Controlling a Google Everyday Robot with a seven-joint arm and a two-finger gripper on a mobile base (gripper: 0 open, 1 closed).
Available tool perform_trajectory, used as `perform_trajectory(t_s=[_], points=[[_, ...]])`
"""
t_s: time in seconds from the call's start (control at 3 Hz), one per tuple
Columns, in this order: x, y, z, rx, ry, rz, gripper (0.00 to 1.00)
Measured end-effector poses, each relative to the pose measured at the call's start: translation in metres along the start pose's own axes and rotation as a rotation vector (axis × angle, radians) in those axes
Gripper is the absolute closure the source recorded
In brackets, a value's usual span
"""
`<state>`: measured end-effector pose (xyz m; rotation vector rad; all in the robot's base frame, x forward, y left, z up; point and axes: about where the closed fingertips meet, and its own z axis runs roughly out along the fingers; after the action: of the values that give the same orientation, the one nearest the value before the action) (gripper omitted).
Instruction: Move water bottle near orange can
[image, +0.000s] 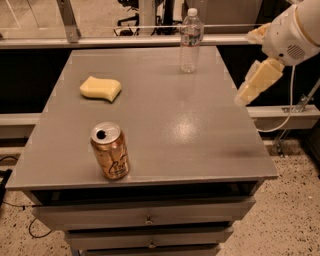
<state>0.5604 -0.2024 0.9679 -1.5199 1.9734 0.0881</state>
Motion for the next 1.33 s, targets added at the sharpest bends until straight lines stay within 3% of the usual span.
perform_trajectory(t_s=[0.33,0.67,1.0,1.33], points=[[-0.011,-0.049,0.03,0.025,-0.138,0.041,0.0],[-0.012,-0.05,0.031,0.029,-0.142,0.043,0.0],[-0.016,-0.065,0.04,0.086,-0.195,0.071,0.0],[-0.027,-0.098,0.061,0.155,-0.303,0.133,0.0]])
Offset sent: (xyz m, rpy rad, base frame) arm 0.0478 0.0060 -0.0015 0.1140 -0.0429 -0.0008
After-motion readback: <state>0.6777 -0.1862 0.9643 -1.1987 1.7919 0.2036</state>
